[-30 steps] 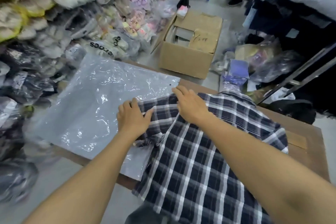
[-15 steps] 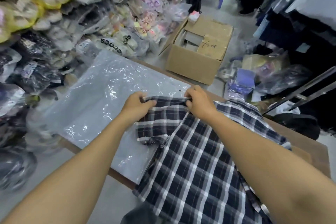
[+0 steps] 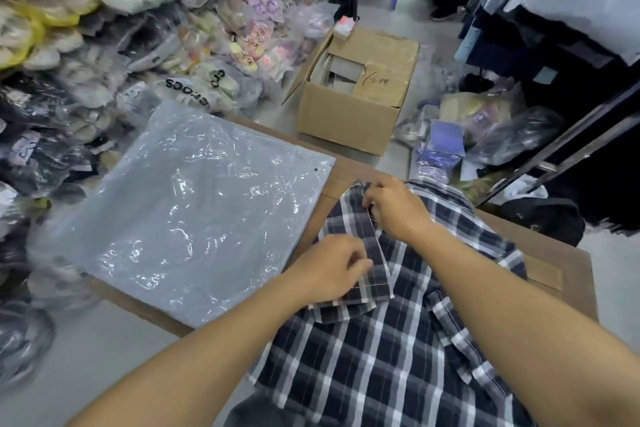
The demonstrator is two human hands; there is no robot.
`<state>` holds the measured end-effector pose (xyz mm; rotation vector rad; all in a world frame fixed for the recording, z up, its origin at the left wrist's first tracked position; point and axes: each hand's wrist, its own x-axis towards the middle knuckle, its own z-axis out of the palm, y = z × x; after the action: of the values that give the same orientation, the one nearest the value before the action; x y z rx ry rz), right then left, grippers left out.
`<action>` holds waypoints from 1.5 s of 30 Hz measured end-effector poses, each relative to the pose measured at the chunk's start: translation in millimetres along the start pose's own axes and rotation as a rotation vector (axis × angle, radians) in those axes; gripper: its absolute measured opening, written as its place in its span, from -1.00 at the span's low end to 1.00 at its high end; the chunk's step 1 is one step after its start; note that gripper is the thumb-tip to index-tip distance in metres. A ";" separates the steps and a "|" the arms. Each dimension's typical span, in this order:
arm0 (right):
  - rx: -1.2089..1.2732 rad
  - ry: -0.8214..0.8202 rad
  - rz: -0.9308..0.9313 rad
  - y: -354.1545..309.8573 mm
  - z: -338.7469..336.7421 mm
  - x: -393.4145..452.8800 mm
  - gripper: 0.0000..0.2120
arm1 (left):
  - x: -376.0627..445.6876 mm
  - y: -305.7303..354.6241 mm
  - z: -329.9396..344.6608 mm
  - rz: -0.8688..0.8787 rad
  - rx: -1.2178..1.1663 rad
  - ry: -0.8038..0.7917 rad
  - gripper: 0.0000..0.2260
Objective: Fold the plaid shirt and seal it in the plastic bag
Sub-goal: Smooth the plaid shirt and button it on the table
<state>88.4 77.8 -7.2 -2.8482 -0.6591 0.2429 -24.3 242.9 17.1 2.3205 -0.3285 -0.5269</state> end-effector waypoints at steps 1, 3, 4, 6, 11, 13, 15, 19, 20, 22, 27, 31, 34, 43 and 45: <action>0.032 0.082 0.019 -4.0 0.8 -1.5 -0.82 | 1.9 -5.1 0.8 0.041 0.118 0.109 -0.83; 0.064 0.175 -0.041 -14.6 4.4 -3.7 -0.77 | 4.0 -16.9 7.1 0.116 0.371 0.235 -0.77; 0.059 0.163 -0.100 -19.3 8.4 -4.6 -0.71 | 4.0 -22.6 14.0 0.101 0.425 0.211 -0.65; -0.027 0.035 -0.169 -24.2 20.7 -4.1 -0.57 | 2.4 -30.0 33.9 -0.002 0.466 0.073 -0.33; -0.112 -0.184 -0.047 -16.8 44.5 -3.1 -0.36 | -4.2 -31.2 73.2 -0.044 0.586 0.051 -0.17; -0.123 -0.205 -0.059 -13.1 45.7 -3.0 -0.36 | -2.1 -32.9 76.0 -0.054 0.624 0.059 -0.15; -0.141 -0.219 -0.073 -8.7 46.9 -2.1 -0.36 | -0.8 -34.3 76.6 -0.062 0.649 0.044 -0.14; -0.244 -0.018 -0.098 -7.1 51.3 -5.6 -0.40 | -2.3 -35.2 75.3 -0.055 0.669 0.041 -0.13; -0.260 0.032 -0.119 -8.2 52.3 -6.1 -0.43 | -2.8 -35.6 76.1 -0.054 0.671 0.051 -0.13; -0.260 0.038 -0.184 -9.2 53.1 -3.8 -0.48 | -3.0 -35.4 77.9 -0.049 0.672 0.076 -0.12; -0.144 -0.133 -0.099 -11.2 52.3 7.2 -0.45 | -4.1 -35.4 81.2 -0.053 0.666 0.095 -0.11; -0.085 -0.168 -0.074 -14.0 50.9 8.9 -0.44 | -3.6 -35.7 74.0 -0.032 0.558 0.047 -0.15; 0.003 0.093 0.036 -17.3 43.1 3.5 -0.47 | -12.9 -40.7 50.1 0.073 0.362 0.025 -0.33; 0.141 -0.289 0.477 -21.4 3.9 -14.2 -0.02 | -52.4 -81.9 -1.6 0.146 0.557 0.036 -0.53; 0.208 -0.516 0.491 -22.7 -5.4 -17.8 -0.02 | -50.5 -83.4 -4.7 0.108 0.522 0.044 -0.69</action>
<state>64.3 88.9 5.3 -2.6969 0.0165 1.0760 -59.9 323.7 -24.4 2.7883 -0.6266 -0.3646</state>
